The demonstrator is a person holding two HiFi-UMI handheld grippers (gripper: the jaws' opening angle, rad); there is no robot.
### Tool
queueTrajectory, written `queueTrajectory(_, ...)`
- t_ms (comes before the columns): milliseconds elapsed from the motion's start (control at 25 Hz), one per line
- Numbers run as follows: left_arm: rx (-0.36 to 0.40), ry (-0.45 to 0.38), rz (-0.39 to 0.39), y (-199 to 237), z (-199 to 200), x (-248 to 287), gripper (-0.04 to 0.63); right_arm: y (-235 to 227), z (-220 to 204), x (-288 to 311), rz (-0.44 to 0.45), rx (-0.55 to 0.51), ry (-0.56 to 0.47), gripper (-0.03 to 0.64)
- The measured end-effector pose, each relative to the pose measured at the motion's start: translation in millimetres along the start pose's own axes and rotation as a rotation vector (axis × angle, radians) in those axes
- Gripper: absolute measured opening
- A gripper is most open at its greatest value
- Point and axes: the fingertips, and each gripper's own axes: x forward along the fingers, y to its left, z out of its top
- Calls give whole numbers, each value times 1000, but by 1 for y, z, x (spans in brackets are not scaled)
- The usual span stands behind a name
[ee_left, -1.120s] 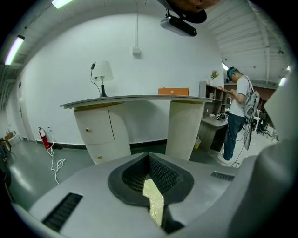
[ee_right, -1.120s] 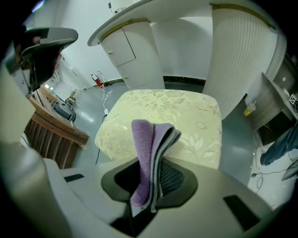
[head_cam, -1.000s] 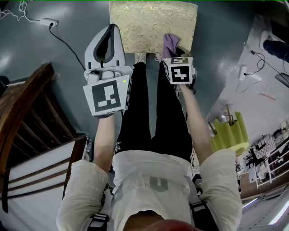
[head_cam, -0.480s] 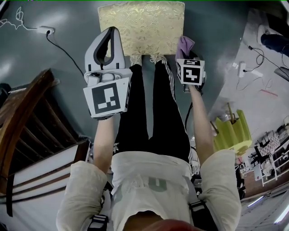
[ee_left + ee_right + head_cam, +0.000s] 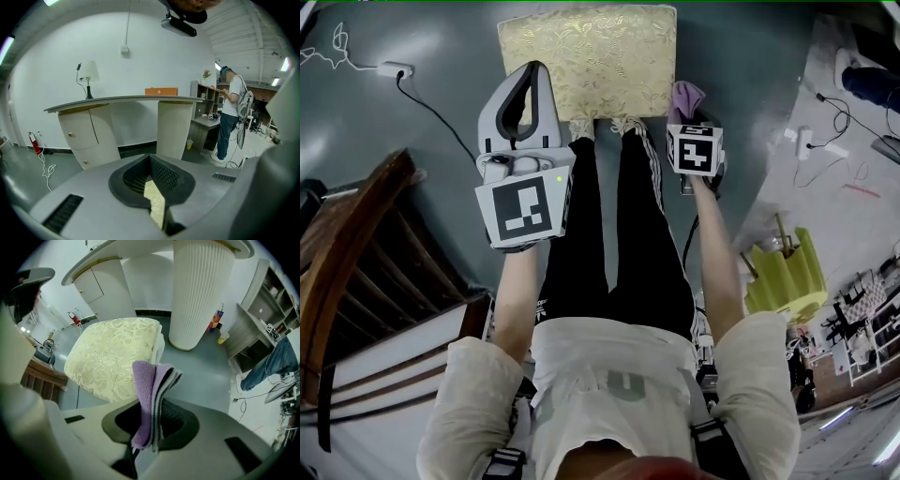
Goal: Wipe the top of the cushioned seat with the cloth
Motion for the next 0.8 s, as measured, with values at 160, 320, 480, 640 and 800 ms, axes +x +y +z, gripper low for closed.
queueTrajectory(160,5,-8,0,1,5,2,-8,-3,3,-2,-4,15,4,89)
queueTrajectory(320,3,-30,11,6,20,-3,-8,-6,23,-19,-30,44,-42,89)
queueTrajectory(480,4,-72,29,16,61,-17,-8,-1,85,-74,-61,23,-185,90)
queueTrajectory(640,9,-104,45,26,115,-38,-8,18,165,-166,-49,15,-391,89)
queueTrajectory(800,19,-153,52,32,181,-66,-8,40,232,-283,-35,-7,-616,89)
